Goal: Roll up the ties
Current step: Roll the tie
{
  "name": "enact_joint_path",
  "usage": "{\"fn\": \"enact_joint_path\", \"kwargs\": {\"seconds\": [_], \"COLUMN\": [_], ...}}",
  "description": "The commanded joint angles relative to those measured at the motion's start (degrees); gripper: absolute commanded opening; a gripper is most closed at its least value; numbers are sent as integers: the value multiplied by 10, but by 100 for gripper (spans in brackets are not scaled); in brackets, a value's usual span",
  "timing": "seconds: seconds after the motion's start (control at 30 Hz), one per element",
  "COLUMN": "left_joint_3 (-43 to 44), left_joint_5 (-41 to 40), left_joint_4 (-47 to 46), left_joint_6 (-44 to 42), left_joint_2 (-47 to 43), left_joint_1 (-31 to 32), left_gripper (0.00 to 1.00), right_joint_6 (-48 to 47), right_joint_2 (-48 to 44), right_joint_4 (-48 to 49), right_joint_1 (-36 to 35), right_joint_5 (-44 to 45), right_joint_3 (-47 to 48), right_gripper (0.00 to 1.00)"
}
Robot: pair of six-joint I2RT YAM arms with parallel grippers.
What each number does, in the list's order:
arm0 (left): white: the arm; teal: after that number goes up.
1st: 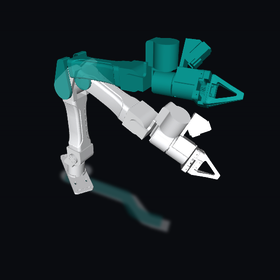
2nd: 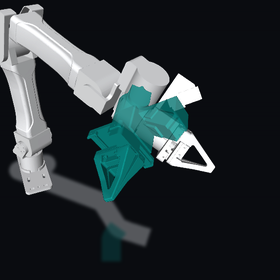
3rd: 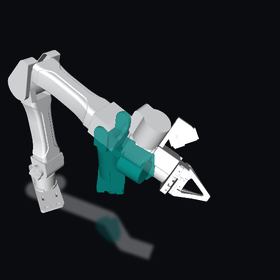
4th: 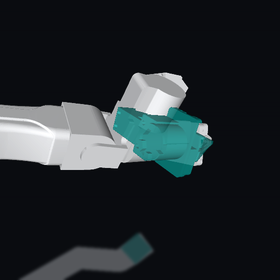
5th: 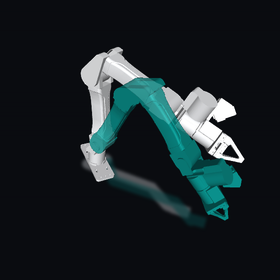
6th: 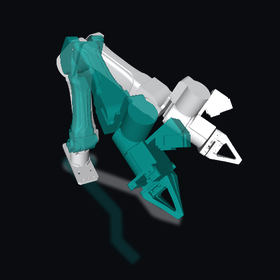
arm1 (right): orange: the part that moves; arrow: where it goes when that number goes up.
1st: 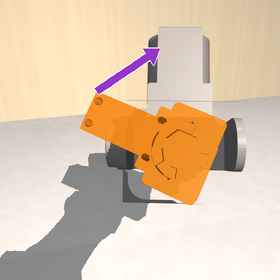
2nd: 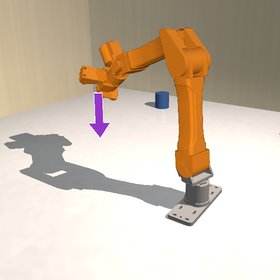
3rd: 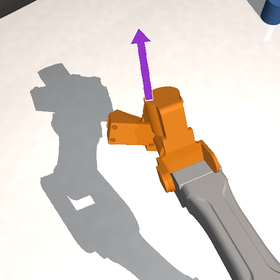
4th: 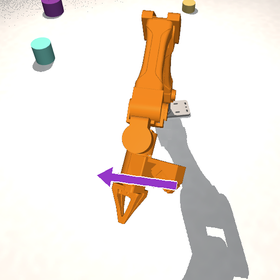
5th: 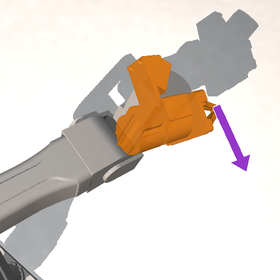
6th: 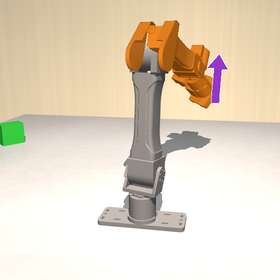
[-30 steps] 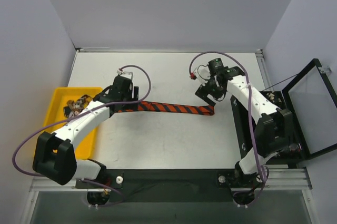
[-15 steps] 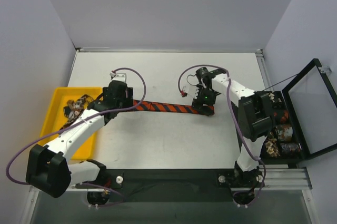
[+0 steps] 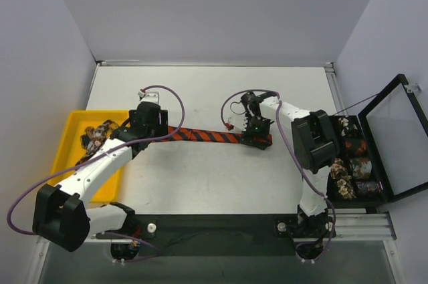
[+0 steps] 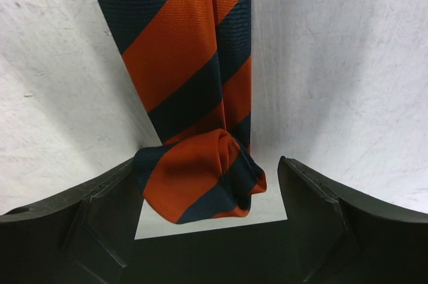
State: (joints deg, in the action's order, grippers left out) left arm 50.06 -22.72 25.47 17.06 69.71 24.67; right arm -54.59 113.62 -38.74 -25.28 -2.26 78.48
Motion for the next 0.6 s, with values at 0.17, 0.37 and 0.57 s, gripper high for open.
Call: {"fn": "enact_joint_path", "kwargs": {"seconds": [0.17, 0.37, 0.57], "left_joint_3": [0, 0, -1], "left_joint_5": [6, 7, 9], "left_joint_4": [-31, -31, -31], "left_joint_6": [-3, -3, -3], "left_joint_2": [-9, -12, -12], "left_joint_1": [-6, -6, -6], "left_gripper": [82, 82, 82], "right_joint_6": [-18, -22, -24], "right_joint_2": [16, 18, 18], "right_joint_4": [-5, -4, -4], "right_joint_1": [0, 1, 1], "right_joint_5": [42, 55, 57], "right_joint_3": [-18, -15, -10], "right_gripper": [77, 67, 33]}}
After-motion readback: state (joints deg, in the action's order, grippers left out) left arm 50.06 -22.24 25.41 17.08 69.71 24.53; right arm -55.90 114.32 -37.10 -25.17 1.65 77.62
